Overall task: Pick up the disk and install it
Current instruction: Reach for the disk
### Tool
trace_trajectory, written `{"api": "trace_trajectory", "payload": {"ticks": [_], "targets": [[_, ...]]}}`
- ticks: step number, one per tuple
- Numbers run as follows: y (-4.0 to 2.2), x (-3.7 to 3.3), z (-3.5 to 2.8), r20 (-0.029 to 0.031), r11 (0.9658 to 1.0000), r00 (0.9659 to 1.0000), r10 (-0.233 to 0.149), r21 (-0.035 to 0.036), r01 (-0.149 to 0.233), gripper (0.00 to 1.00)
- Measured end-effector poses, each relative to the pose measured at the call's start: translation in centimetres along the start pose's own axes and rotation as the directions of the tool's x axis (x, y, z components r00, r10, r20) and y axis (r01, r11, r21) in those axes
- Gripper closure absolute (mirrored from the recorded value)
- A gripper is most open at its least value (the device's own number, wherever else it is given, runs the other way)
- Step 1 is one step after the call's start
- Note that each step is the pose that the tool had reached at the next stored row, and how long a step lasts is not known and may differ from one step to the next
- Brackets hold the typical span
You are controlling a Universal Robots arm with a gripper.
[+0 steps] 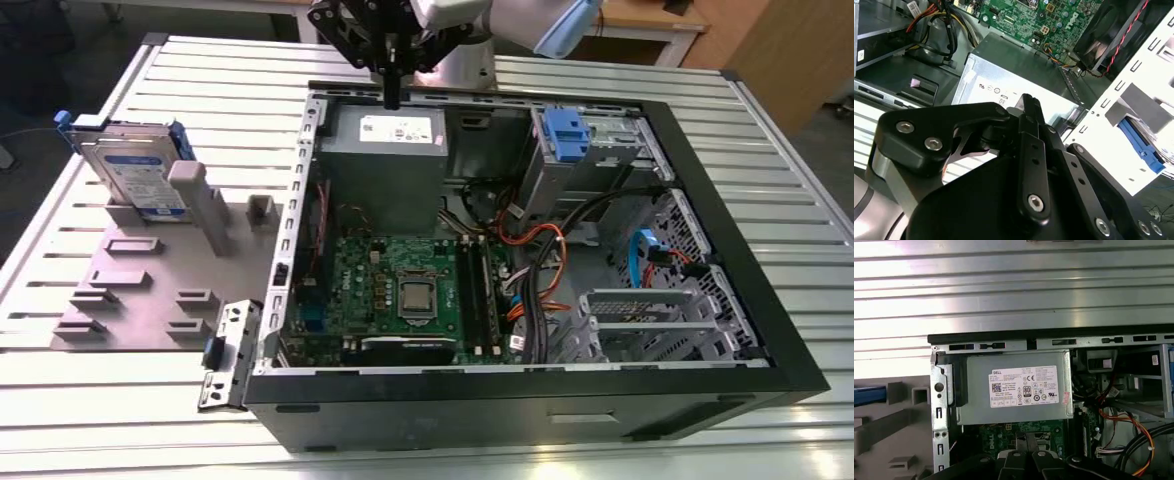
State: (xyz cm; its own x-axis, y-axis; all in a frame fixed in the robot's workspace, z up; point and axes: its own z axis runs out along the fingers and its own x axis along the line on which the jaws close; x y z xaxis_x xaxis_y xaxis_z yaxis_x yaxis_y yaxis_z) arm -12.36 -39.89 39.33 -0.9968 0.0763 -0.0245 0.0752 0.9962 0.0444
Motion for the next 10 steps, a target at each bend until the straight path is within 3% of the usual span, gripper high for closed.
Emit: {"api": "trace_trajectory", "payload": {"ticks": [10], "targets": [[-0.06,0.76,-0.02,0.0000,1.0000,1.0000,0.000,0.0000,0.000,0.89]]}}
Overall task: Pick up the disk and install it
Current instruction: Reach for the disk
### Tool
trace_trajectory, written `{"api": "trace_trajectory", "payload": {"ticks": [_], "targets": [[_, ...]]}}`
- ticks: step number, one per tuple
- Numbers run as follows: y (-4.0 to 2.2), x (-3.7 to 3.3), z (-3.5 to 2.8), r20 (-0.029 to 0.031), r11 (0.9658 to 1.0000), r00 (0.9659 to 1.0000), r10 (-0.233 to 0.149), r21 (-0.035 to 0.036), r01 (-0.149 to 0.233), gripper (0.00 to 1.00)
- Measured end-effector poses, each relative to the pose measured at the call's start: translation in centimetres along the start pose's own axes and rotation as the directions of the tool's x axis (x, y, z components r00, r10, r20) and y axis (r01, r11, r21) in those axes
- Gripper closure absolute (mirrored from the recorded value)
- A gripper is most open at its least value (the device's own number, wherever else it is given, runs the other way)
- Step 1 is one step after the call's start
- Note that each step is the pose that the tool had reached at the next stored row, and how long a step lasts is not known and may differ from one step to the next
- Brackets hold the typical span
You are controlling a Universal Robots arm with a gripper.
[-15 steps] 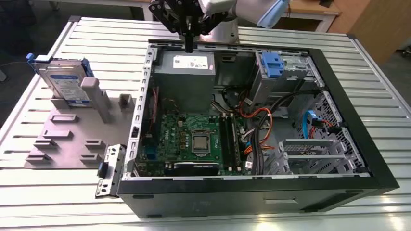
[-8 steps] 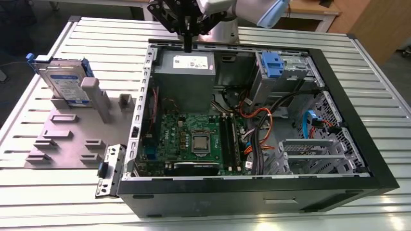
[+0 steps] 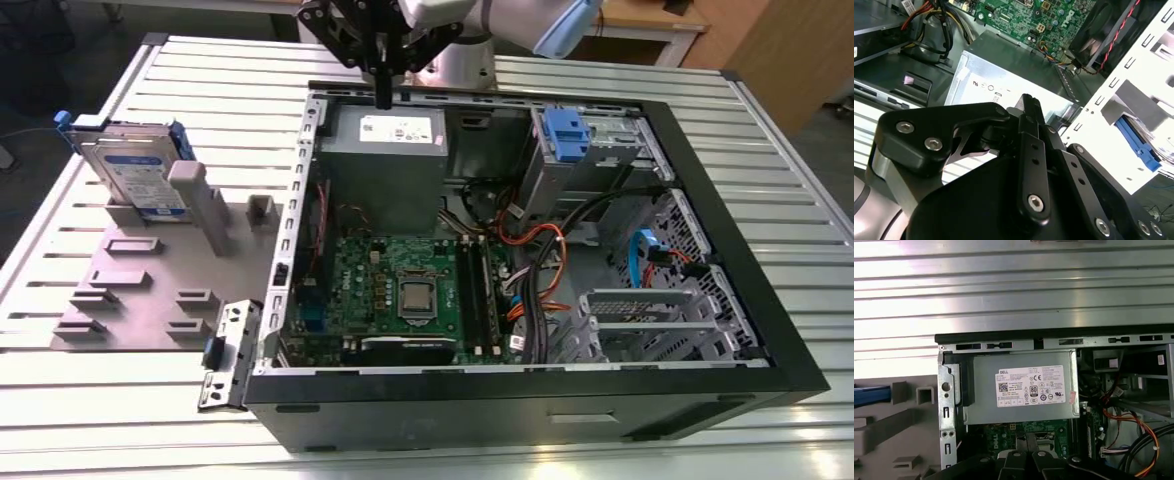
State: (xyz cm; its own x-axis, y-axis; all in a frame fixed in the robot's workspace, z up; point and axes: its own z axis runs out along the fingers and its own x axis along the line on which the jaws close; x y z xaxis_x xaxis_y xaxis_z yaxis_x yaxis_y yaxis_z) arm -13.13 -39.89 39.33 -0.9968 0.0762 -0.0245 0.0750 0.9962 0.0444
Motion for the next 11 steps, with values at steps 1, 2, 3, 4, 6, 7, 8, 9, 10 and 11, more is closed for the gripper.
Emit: {"api": "trace_trajectory", "payload": {"ticks": [1,2,3,4,6,7,8,9,10,11], "targets": [[-0.01,0.11,0.00,0.0000,1.0000,1.0000,0.000,0.0000,0.000,0.89],[-0.02,0.24,-0.01,0.0000,1.0000,1.0000,0.000,0.0000,0.000,0.89],[-0.03,0.37,-0.01,0.0000,1.0000,1.0000,0.000,0.0000,0.000,0.89],[-0.04,0.50,-0.02,0.0000,1.0000,1.0000,0.000,0.0000,0.000,0.89],[-0.06,0.76,-0.02,0.0000,1.0000,1.0000,0.000,0.0000,0.000,0.89],[-0.07,0.90,-0.03,0.0000,1.0000,1.0000,0.000,0.0001,0.000,0.89],[-0.09,1.15,-0.03,0.0000,1.0000,1.0000,0.000,0.0001,0.000,0.89],[-0.10,1.28,-0.04,0.0000,1.0000,1.0000,0.000,0.0001,0.000,0.89],[-0.11,1.41,-0.04,-0.0001,1.0000,1.0000,0.000,0.0000,0.000,0.89],[-0.12,1.55,-0.04,0.0000,1.0000,1.0000,0.000,0.0000,0.000,0.89]]}}
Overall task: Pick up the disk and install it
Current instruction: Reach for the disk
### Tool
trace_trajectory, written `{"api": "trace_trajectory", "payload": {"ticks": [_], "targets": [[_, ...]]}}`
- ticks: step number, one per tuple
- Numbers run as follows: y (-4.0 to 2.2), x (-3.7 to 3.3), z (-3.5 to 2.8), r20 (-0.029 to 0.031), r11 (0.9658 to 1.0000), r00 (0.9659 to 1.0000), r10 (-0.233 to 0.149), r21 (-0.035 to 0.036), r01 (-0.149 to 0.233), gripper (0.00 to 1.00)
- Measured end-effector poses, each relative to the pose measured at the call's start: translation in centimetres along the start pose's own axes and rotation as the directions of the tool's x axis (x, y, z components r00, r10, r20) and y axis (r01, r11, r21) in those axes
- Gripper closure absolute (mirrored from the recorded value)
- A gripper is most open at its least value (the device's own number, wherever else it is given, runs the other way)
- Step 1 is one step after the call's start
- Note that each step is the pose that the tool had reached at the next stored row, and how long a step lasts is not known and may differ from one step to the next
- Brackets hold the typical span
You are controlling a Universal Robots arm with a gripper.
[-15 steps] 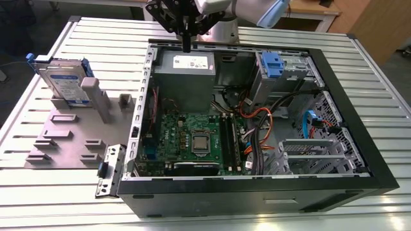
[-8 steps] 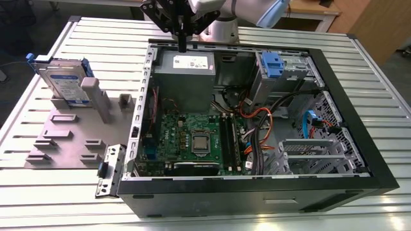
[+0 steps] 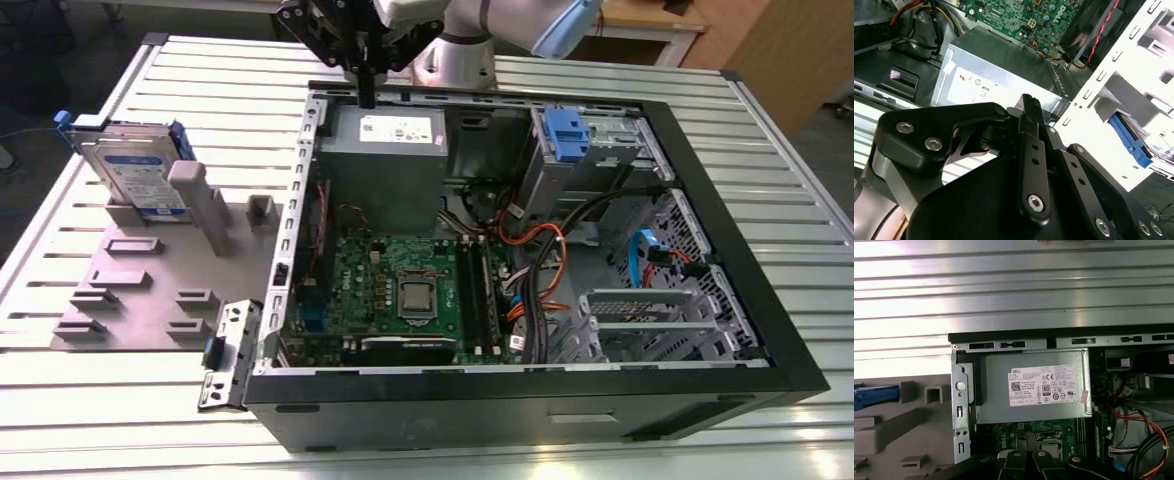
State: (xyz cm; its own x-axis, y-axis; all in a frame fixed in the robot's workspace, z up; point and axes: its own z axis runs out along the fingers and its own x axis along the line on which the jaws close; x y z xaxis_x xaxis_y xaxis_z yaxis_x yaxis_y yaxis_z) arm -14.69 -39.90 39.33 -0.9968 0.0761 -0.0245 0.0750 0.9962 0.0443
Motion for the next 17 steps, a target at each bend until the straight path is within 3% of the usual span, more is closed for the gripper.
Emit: {"api": "trace_trajectory", "payload": {"ticks": [17], "targets": [[-0.23,3.04,-0.01,0.0000,1.0000,1.0000,0.000,0.0000,0.000,0.89]]}}
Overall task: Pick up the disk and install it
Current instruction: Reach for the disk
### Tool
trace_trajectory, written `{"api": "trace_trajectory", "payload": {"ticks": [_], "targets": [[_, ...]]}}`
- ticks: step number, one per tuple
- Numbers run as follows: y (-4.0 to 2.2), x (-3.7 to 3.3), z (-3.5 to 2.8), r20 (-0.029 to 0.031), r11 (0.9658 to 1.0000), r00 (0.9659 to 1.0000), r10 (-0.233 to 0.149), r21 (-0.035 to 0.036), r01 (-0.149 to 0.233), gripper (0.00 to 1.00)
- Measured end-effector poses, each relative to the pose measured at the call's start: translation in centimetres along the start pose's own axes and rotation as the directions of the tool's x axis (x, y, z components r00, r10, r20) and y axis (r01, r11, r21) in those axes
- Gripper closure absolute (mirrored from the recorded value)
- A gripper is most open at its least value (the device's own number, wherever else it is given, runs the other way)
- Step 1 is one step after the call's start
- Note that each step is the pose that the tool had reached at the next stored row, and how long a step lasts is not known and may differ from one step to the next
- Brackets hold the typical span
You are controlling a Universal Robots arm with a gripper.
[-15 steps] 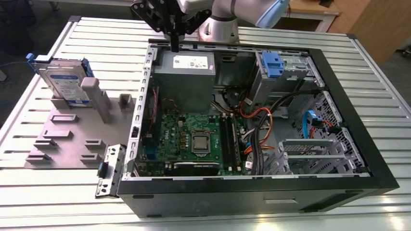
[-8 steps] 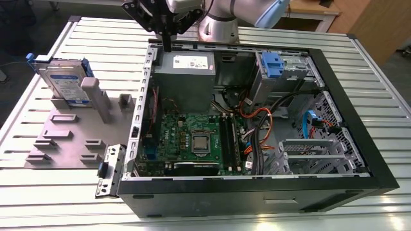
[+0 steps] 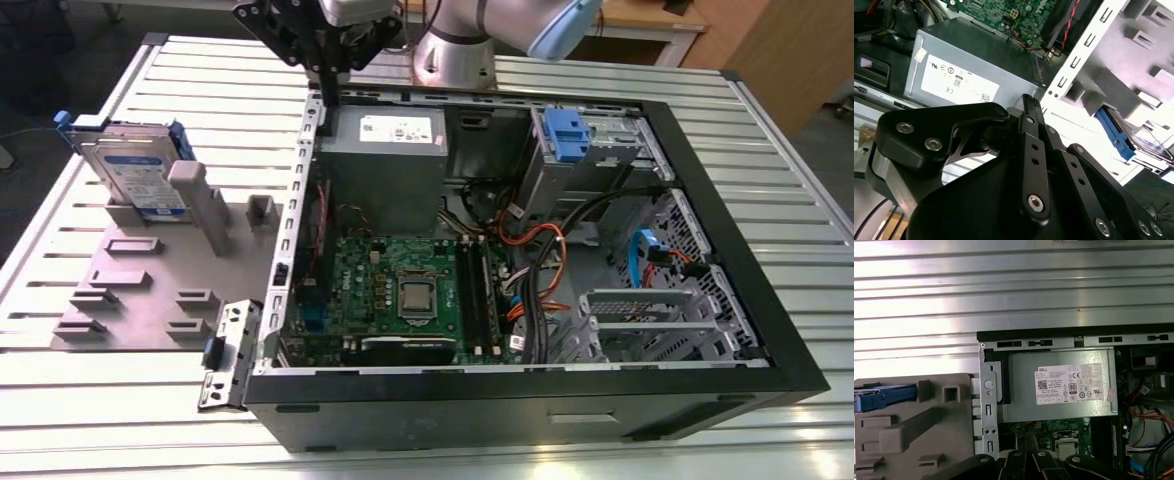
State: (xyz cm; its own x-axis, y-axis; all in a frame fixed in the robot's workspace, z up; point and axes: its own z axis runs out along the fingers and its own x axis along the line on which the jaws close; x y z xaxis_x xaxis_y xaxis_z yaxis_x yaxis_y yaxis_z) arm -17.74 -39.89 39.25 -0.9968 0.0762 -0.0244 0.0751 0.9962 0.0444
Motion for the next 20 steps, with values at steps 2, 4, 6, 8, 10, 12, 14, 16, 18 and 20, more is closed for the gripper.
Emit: {"api": "trace_trajectory", "payload": {"ticks": [2,4,6,8,10,12,14,16,18,20], "targets": [[-0.03,0.37,0.00,0.0000,1.0000,1.0000,0.000,0.0000,0.000,0.89],[-0.05,0.65,-0.01,0.0000,1.0000,1.0000,0.000,0.0001,0.000,0.89],[-0.07,0.93,-0.01,0.0001,1.0000,1.0000,0.000,0.0000,0.000,0.89],[-0.09,1.17,-0.01,0.0001,1.0000,1.0000,0.000,0.0000,0.000,0.89],[-0.09,1.29,-0.01,0.0001,1.0000,1.0000,0.000,-0.0001,0.000,0.89],[-0.10,1.32,-0.01,0.0000,1.0000,1.0000,0.000,0.0000,0.000,0.89],[-0.10,1.37,-0.01,0.0001,1.0000,1.0000,0.000,0.0000,0.000,0.89],[-0.11,1.41,-0.02,0.0000,1.0000,1.0000,0.000,0.0000,0.000,0.89],[-0.11,1.42,-0.02,0.0000,1.0000,1.0000,0.000,0.0000,0.000,0.89],[-0.11,1.42,-0.02,0.0001,1.0000,1.0000,0.000,0.0000,0.000,0.89]]}}
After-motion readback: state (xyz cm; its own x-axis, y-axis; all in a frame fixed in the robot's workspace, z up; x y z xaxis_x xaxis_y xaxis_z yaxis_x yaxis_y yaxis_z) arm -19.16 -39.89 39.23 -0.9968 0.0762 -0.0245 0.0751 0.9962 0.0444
